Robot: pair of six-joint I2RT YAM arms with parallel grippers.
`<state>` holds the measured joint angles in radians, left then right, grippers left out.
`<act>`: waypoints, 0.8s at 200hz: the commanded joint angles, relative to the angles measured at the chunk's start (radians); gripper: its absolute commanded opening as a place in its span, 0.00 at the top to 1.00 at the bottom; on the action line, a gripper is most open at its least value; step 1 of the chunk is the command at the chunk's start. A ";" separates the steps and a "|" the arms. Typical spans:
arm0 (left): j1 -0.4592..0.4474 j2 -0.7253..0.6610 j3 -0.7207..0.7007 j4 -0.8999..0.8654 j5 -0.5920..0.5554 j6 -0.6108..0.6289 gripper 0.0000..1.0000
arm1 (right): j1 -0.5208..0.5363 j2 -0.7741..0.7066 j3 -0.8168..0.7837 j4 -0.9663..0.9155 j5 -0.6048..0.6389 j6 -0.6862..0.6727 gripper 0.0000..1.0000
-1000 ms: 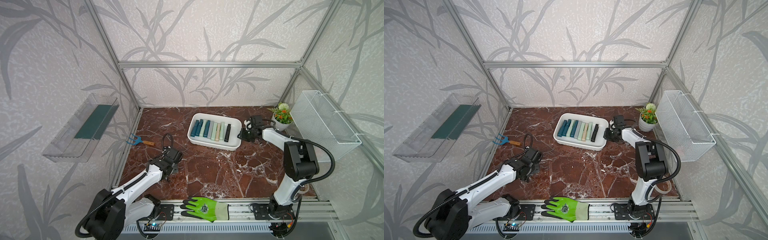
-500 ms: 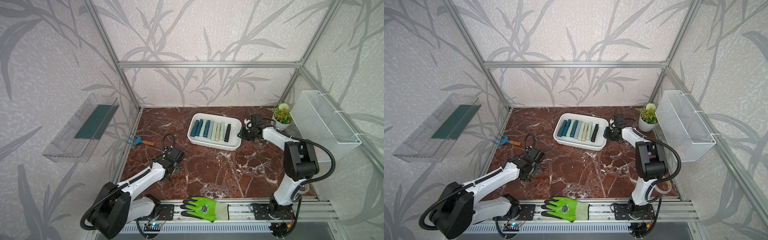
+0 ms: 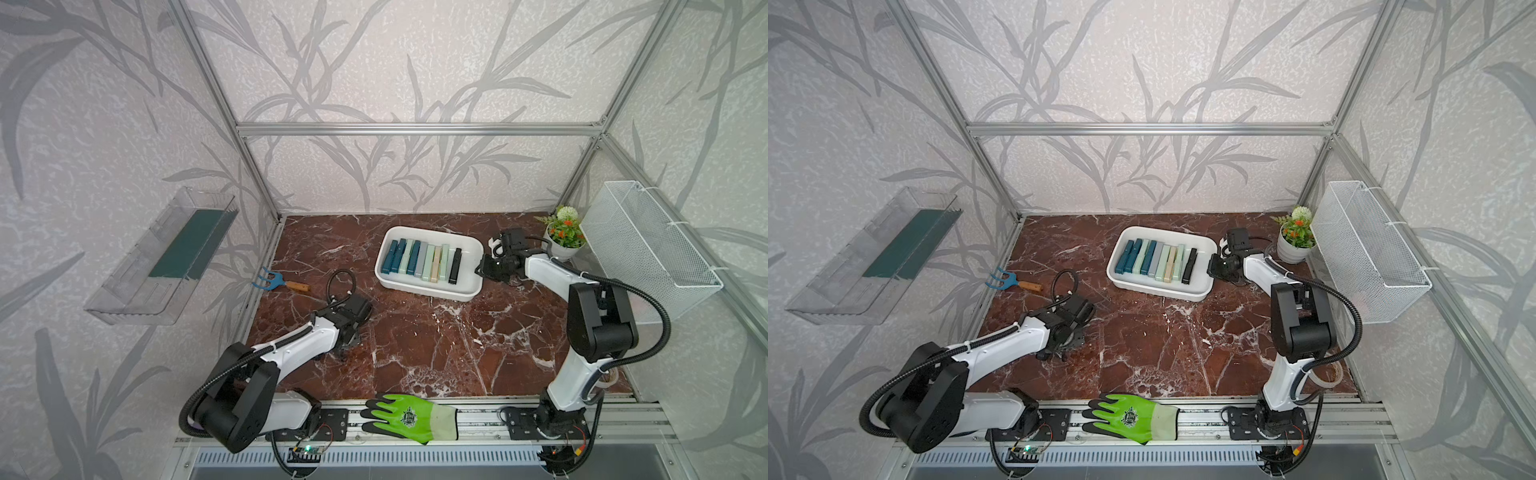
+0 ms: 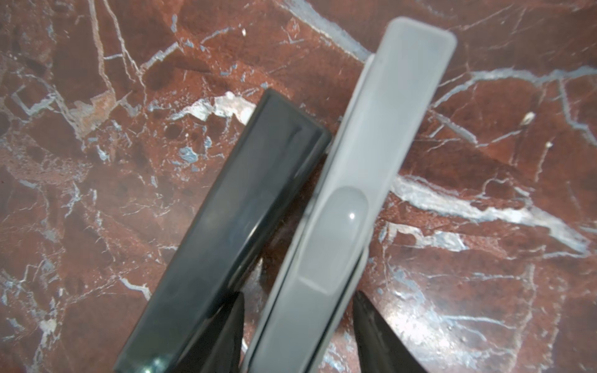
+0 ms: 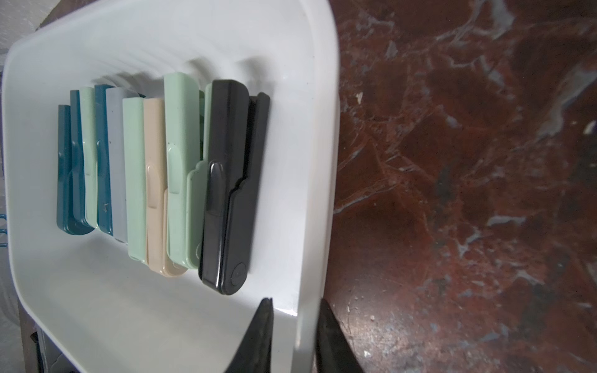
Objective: Put the pruning pliers into the storage box
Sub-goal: Pick up the pruning pliers from the center of the board.
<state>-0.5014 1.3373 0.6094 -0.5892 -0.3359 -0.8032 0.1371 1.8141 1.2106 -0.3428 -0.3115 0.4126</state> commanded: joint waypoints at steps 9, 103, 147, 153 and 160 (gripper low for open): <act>-0.003 0.048 0.053 0.023 -0.017 0.001 0.48 | -0.004 0.008 0.011 -0.015 0.012 -0.014 0.76; -0.009 0.153 0.116 0.077 0.018 0.056 0.70 | -0.008 0.007 0.014 -0.027 0.021 -0.017 0.76; -0.019 0.166 0.135 0.097 0.017 0.091 0.78 | -0.008 0.001 0.024 -0.053 0.039 -0.026 0.76; -0.019 0.171 0.136 0.098 0.017 0.094 0.80 | -0.008 0.001 0.024 -0.053 0.041 -0.026 0.76; -0.019 0.174 0.141 0.100 0.019 0.101 0.81 | -0.008 0.002 0.023 -0.057 0.041 -0.026 0.76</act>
<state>-0.5140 1.4948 0.7189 -0.5041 -0.3069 -0.7250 0.1318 1.8141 1.2110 -0.3660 -0.2882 0.3988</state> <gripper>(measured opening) 0.284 0.242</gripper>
